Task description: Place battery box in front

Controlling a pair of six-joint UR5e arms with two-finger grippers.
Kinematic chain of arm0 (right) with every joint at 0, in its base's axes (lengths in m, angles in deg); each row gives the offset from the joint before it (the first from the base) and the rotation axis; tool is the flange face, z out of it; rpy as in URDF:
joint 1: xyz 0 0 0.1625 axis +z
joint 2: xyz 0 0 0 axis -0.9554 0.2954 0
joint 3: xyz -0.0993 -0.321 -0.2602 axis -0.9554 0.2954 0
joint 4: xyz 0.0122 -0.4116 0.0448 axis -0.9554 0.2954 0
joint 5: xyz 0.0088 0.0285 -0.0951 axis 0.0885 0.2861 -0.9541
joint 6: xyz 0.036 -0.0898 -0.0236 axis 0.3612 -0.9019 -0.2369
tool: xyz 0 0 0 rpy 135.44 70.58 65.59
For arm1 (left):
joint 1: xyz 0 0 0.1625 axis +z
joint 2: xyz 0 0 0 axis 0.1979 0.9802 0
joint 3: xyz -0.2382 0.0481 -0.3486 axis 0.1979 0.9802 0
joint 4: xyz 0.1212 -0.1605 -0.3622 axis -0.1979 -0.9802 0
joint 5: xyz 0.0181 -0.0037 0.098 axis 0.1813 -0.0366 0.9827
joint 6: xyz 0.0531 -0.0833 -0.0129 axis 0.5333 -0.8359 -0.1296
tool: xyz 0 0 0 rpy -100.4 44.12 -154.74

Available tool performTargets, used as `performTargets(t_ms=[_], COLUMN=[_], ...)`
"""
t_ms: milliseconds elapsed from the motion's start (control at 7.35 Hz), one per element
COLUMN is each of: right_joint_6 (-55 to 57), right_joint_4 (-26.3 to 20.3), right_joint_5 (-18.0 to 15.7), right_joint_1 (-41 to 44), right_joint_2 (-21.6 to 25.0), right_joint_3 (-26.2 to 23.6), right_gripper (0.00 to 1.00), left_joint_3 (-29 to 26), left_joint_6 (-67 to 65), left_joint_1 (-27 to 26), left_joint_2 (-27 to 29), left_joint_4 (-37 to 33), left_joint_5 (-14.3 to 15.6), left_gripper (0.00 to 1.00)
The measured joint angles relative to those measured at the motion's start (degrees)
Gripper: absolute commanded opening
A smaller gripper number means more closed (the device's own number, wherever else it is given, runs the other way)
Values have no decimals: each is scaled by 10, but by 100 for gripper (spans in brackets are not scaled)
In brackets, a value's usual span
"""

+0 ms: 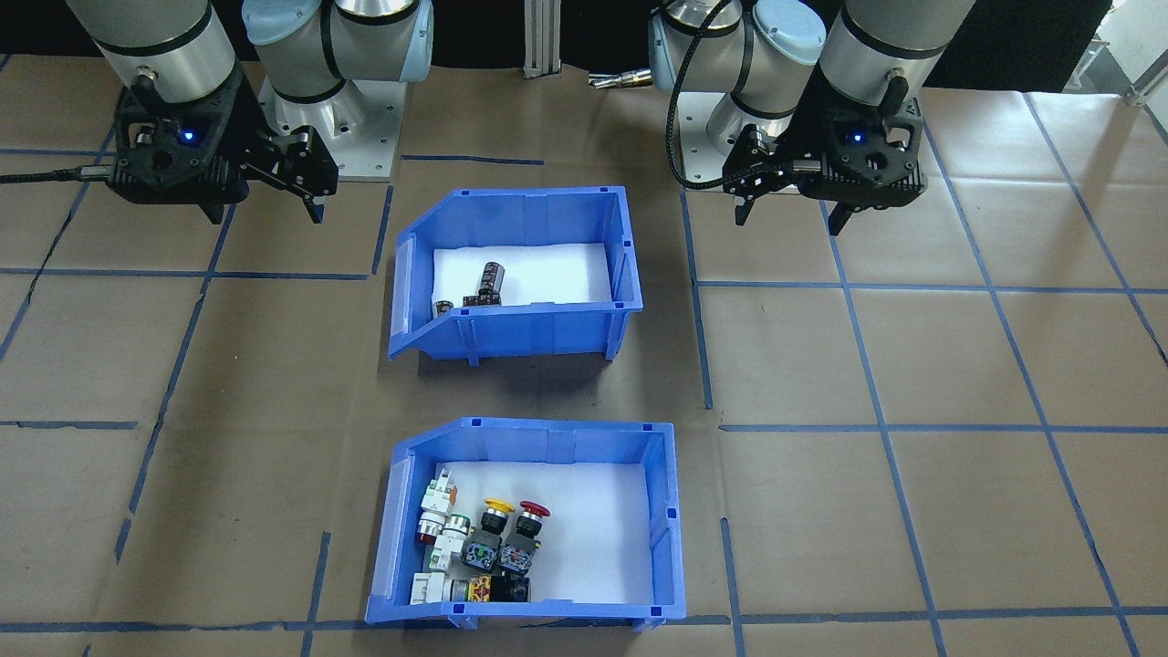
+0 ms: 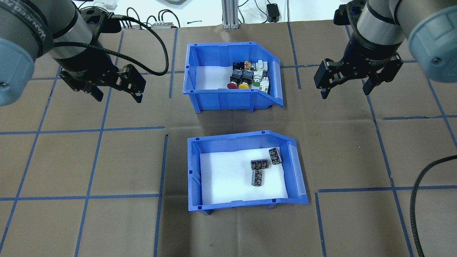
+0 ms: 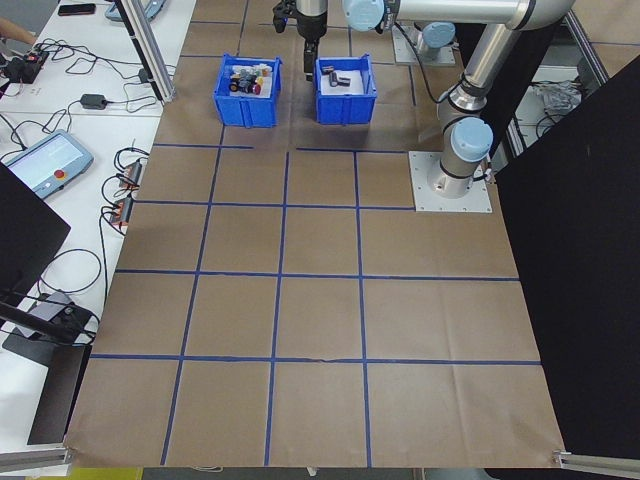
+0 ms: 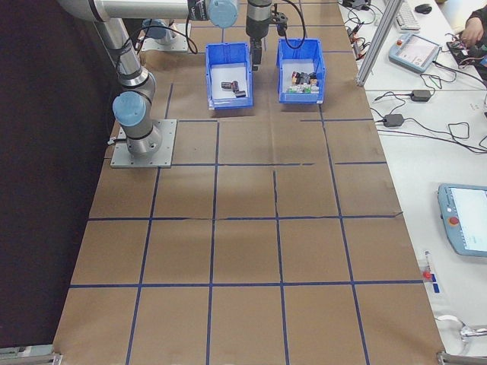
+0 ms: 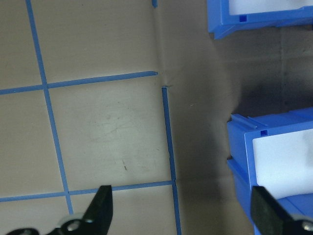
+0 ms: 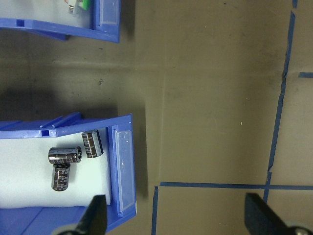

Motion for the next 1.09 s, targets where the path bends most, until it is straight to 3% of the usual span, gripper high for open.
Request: performTargets(t_ms=[816,1088], right_joint_6=[0,0], right_joint_4=[0,0], right_joint_5=[0,0], right_joint_1=[0,0], right_joint_2=[0,0], right_joint_3=[0,0], right_gripper=[100,100], left_joint_3=[1,23], left_joint_6=[-2,-1], left_joint_1=[0,-1], left_joint_2=[4,-7], left_joint_4=[6,15], left_joint_5=[0,-1], left_gripper=[100,100])
